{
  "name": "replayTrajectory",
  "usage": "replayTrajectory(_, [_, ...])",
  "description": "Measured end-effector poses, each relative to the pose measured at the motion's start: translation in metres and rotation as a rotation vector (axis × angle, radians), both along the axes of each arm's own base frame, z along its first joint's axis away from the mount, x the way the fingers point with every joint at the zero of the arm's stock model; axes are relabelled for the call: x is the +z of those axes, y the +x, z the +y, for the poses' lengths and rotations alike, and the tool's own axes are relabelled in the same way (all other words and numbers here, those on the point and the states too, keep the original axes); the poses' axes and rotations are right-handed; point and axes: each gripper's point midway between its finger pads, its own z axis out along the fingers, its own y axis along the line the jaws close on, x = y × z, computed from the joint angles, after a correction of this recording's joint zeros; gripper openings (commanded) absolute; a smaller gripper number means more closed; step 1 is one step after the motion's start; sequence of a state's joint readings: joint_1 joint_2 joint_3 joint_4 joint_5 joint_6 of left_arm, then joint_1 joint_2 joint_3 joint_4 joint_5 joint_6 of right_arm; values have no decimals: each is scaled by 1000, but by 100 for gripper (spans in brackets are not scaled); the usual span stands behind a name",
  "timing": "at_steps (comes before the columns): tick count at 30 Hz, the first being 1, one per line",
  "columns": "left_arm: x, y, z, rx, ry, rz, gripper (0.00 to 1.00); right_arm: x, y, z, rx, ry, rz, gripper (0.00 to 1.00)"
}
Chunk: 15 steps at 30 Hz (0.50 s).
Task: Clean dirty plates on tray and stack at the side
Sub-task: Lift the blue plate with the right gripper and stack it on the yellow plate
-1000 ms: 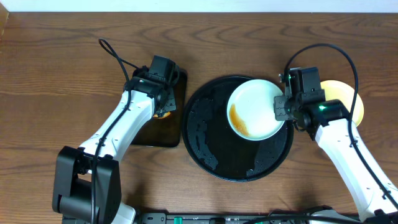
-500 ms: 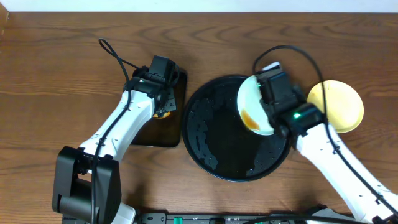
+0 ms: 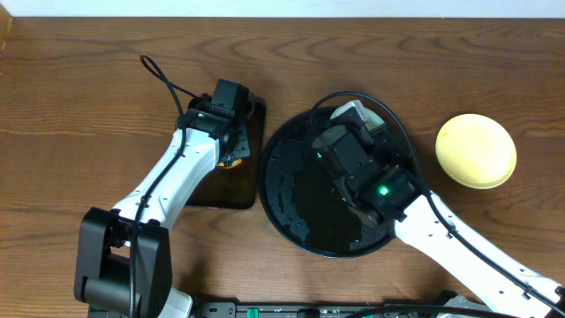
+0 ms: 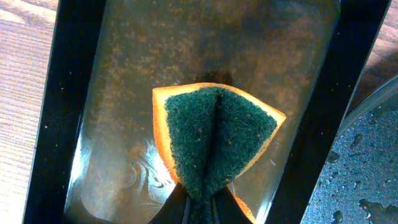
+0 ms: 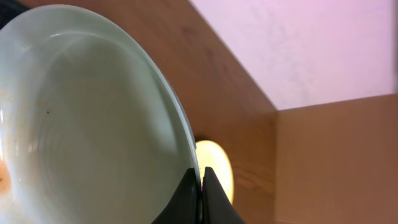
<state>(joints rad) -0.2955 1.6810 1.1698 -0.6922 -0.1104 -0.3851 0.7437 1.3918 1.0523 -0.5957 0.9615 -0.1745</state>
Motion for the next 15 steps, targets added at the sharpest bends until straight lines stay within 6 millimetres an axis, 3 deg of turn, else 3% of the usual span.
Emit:
replayTrajectory(7, [0,0,0,0,0,0,8,18,4,-8,-62,-33,-97,1])
replayTrajectory(15, [0,0,0,0,0,0,8,25,4,-8,-72,-54,-126,1])
